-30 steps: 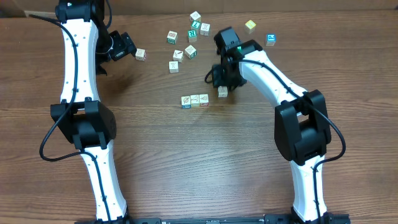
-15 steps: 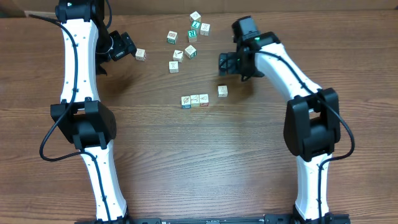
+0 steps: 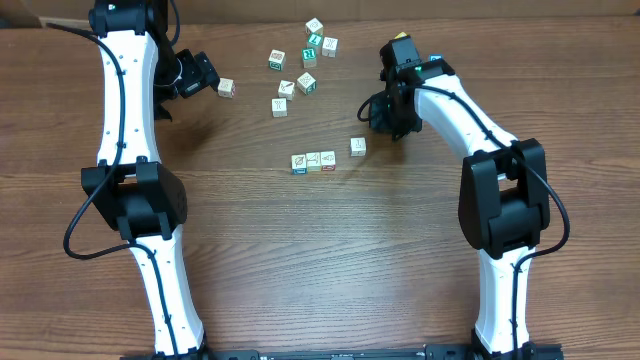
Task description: Form a horizontal line
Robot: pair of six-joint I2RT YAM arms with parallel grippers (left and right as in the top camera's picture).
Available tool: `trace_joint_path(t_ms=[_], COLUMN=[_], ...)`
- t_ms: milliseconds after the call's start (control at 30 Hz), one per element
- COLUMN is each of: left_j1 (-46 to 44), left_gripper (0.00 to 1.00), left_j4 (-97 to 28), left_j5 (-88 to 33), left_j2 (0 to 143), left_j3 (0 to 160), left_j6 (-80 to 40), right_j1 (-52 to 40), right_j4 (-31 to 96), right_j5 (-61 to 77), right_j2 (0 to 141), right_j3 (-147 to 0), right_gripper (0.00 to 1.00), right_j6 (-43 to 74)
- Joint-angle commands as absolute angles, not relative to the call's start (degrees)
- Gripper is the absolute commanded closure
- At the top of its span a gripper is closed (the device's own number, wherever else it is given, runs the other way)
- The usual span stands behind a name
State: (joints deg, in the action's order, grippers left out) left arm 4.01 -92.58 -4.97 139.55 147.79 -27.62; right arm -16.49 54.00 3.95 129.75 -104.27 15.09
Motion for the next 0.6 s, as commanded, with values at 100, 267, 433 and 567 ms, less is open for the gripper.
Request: trace_joint_path(t_ms=[100, 267, 433, 567], left_j1=[4.1, 4.1, 4.1, 4.1], left_gripper=[0.0, 0.01, 0.0, 0.01], left_j4=[-92.5, -92.6, -92.6, -92.5], left_j5=[-5.4, -5.4, -5.4, -5.4], left_j2=[138.9, 138.9, 138.9, 138.9], left_j3=[148.9, 148.9, 148.9, 148.9], left_j6=[-27.2, -27.2, -27.2, -27.2], right_j1=[-17.5, -17.7, -17.7, -18.1], right_j4=[53.6, 53.7, 55.1, 56.0], right_j5=[4.3, 8.8, 9.8, 10.2], right_j2=[128.8, 128.8, 128.8, 128.8], right_j3=[-101.4, -101.2, -101.2, -101.2], right_gripper=[0.76, 0.76, 0.76, 0.76], right_j6=[19.7, 19.7, 19.7, 19.7])
